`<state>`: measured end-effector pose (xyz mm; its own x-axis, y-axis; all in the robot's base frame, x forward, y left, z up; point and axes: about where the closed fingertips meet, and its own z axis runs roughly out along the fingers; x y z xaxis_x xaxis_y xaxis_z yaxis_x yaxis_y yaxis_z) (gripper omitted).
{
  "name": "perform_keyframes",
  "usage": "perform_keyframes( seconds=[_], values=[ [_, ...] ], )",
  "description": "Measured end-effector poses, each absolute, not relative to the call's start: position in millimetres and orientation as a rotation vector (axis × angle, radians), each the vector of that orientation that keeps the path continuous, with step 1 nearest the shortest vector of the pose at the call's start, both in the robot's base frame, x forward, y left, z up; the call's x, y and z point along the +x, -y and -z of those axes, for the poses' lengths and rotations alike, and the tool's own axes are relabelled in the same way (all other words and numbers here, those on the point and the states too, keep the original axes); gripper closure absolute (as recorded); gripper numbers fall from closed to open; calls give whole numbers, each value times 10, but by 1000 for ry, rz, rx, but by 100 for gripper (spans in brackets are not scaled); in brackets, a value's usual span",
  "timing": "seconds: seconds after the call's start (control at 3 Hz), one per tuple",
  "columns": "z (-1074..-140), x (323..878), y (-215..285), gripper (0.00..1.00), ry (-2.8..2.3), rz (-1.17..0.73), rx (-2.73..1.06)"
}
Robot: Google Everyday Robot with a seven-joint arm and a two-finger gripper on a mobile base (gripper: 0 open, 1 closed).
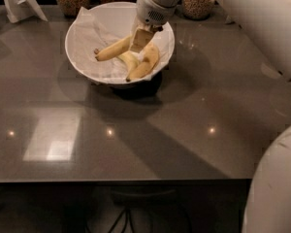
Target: Pick banana from white bowl
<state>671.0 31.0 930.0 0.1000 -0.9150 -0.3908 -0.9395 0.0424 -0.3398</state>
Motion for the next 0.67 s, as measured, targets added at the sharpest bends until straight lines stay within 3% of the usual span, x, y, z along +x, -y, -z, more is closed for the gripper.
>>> perform_keyframes(
  seconds=[0.67],
  values=[
    [-10122,6374,4,100,-1669,-165,-1614]
  ],
)
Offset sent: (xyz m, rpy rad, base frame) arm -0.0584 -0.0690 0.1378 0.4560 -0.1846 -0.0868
